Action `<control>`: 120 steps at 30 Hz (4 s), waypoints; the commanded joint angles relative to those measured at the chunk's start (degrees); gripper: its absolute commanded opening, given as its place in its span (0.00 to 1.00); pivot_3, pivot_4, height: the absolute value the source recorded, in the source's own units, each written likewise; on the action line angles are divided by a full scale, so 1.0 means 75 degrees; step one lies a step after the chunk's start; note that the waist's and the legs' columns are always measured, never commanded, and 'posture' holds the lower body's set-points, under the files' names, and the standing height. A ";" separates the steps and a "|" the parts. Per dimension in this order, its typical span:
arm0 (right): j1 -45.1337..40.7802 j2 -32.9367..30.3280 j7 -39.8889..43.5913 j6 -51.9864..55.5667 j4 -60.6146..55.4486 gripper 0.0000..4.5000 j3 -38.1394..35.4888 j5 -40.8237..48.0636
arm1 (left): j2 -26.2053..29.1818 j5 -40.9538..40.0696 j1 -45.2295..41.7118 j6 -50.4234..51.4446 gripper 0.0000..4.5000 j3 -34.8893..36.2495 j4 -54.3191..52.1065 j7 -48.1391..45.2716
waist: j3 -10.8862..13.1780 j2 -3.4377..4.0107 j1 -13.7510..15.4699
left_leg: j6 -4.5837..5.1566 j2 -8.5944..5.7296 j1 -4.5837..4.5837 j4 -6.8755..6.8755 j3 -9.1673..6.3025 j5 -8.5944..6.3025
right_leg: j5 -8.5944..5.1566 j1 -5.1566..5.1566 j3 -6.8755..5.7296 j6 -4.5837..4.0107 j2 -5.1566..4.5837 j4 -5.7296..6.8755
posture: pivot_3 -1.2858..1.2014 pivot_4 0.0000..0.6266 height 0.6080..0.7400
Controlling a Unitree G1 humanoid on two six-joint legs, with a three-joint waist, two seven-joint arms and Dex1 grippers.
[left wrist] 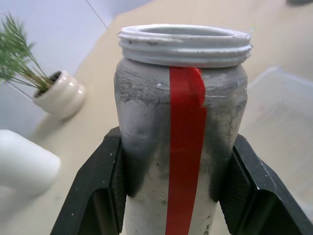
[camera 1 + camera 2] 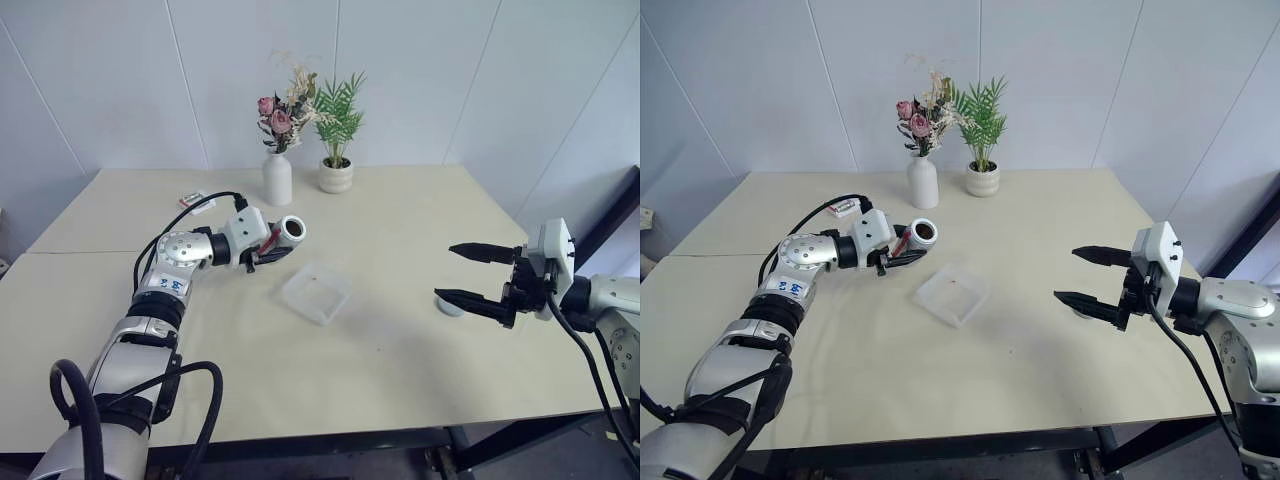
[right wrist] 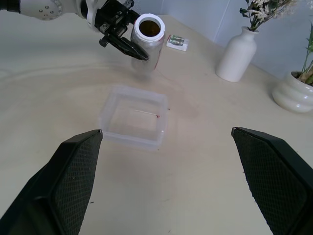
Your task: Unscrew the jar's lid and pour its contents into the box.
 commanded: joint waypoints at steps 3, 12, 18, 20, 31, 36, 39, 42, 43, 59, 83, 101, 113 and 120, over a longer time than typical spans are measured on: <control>0.0111 0.0129 -0.0298 0.0029 -0.0383 0.99 -0.0147 0.0249 | 0.0650 0.4082 -0.1725 -0.1724 0.45 -0.2319 -0.0359 0.4722 | 0.0003 -0.0005 0.0028 | 0.0000 -0.0007 -0.0002 0.0000 0.0004 0.0000 | 0.0006 0.0000 0.0013 0.0011 -0.0002 -0.0009 | 0.52 0.24 1.00; 0.0074 0.0530 -0.0871 0.0119 -0.0502 0.99 -0.0133 0.0375 | 0.0052 0.9049 -0.4398 -0.1541 0.45 -0.6650 0.0653 1.0356 | 0.0006 -0.0012 0.0141 | 0.0025 -0.0036 0.0001 -0.0011 0.0087 -0.0024 | 0.0013 0.0002 0.0081 0.0067 -0.0030 -0.0071 | 0.52 0.24 1.00; 0.0103 0.0824 -0.1162 -0.0001 -0.0543 0.99 -0.0096 0.0312 | -0.0670 0.9828 -0.4496 -0.1292 0.45 -0.7845 0.1106 0.9884 | 0.0012 -0.0022 0.0164 | 0.0028 -0.0036 -0.0005 -0.0027 0.0132 -0.0026 | 0.0011 -0.0036 0.0126 0.0069 -0.0024 -0.0066 | 0.52 0.24 1.00; 0.0103 0.0973 -0.1308 -0.0022 -0.0587 0.99 -0.0129 0.0358 | -0.0993 0.9468 -0.4488 -0.1235 0.45 -0.7638 0.1235 0.9100 | 0.0014 -0.0024 0.0193 | 0.0031 -0.0036 -0.0005 -0.0025 0.0138 -0.0031 | 0.0008 -0.0036 0.0133 0.0074 -0.0024 -0.0069 | 0.52 0.24 1.00; 0.0255 0.1139 -0.1490 -0.0018 -0.0758 0.99 -0.0169 0.0387 | -0.0856 0.8324 -0.4169 -0.1517 0.45 -0.6956 0.1366 0.7285 | 0.0014 -0.0025 0.0158 | 0.0047 -0.0037 0.0004 -0.0018 0.0162 -0.0044 | 0.0006 -0.0035 0.0156 0.0078 -0.0024 -0.0064 | 0.52 0.24 1.00; 0.0186 0.1109 -0.1461 -0.0007 -0.0703 0.99 -0.0109 0.0397 | -0.0520 0.5619 -0.3635 -0.2527 0.45 -0.4747 0.1772 0.4997 | 0.0013 -0.0023 0.0175 | 0.0048 -0.0037 0.0008 -0.0001 0.0169 -0.0043 | 0.0007 -0.0034 0.0163 0.0079 -0.0024 -0.0044 | 0.52 0.24 1.00; 0.0009 0.1115 -0.1431 -0.0012 -0.0607 0.99 -0.0038 0.0398 | -0.0468 0.3088 -0.2825 -0.2140 0.45 -0.2614 0.1977 0.2031 | 0.0011 -0.0019 0.0188 | 0.0048 -0.0037 0.0007 0.0008 0.0170 -0.0043 | 0.0007 -0.0030 0.0161 0.0079 -0.0025 -0.0040 | 0.52 0.24 1.00; -0.0146 0.1143 -0.1355 -0.0005 -0.0545 0.99 0.0077 0.0398 | -0.0554 0.1101 -0.2160 -0.0912 0.45 -0.0920 0.1644 -0.0002 | 0.0010 -0.0019 0.0170 | 0.0049 -0.0037 0.0005 0.0023 0.0171 -0.0043 | 0.0008 -0.0032 0.0158 0.0080 -0.0025 -0.0026 | 0.52 0.24 1.00; -0.0223 0.1164 -0.1318 0.0010 -0.0535 0.99 0.0149 0.0401 | -0.0541 0.0588 -0.1927 -0.0456 0.45 -0.0491 0.1465 -0.0479 | 0.0010 -0.0018 0.0166 | 0.0049 -0.0036 0.0005 0.0030 0.0168 -0.0043 | 0.0008 -0.0034 0.0156 0.0079 -0.0024 -0.0015 | 0.52 0.24 1.00; -0.1798 0.1653 -0.0671 -0.0051 -0.0444 0.99 0.1551 0.0219 | 0.0378 -0.3212 0.1094 0.3788 0.45 0.3835 -0.1292 0.1429 | 0.0009 -0.0015 -0.0251 | 0.0058 -0.0032 0.0012 0.0150 0.0110 -0.0043 | 0.0029 -0.0002 0.0139 0.0093 -0.0017 0.0082 | 0.52 0.24 1.00; -0.1694 0.1754 -0.0640 0.0115 -0.0804 0.99 0.1799 0.0291 | 0.1040 -0.3739 0.3144 0.1928 0.45 0.5002 0.0403 0.3458 | 0.0001 -0.0030 -0.0219 | 0.0057 -0.0034 0.0008 0.0145 0.0114 -0.0043 | 0.0032 0.0000 0.0124 0.0088 -0.0030 0.0067 | 0.52 0.24 1.00; -0.1630 0.1733 -0.0583 0.0169 -0.0813 1.00 0.1782 0.0320 | 0.1003 -0.4112 0.3765 0.1726 0.99 0.5109 -0.0204 0.3005 | -0.0001 -0.0034 -0.0227 | 0.0057 -0.0034 0.0008 0.0138 0.0114 -0.0043 | 0.0032 0.0001 0.0123 0.0087 -0.0031 0.0057 | 0.52 0.24 1.00; -0.1224 0.1477 -0.0601 0.0247 -0.0968 1.00 0.1459 0.0482 | 0.1383 -0.4275 0.7533 0.3965 0.99 0.5246 -0.5723 0.2574 | -0.0003 -0.0037 -0.0269 | 0.0055 -0.0021 0.0011 0.0112 0.0128 -0.0053 | 0.0026 -0.0006 0.0120 0.0075 -0.0045 0.0041 | 0.52 0.24 1.00; -0.0952 0.1047 -0.0173 -0.0114 -0.0638 1.00 0.1218 0.0298 | 0.1971 -0.4839 0.9195 0.4496 0.99 0.5669 -0.8142 0.1141 | -0.0010 -0.0050 -0.0227 | 0.0061 -0.0023 0.0020 0.0112 0.0131 -0.0049 | 0.0023 0.0008 0.0113 0.0036 -0.0051 0.0010 | 0.52 0.24 1.00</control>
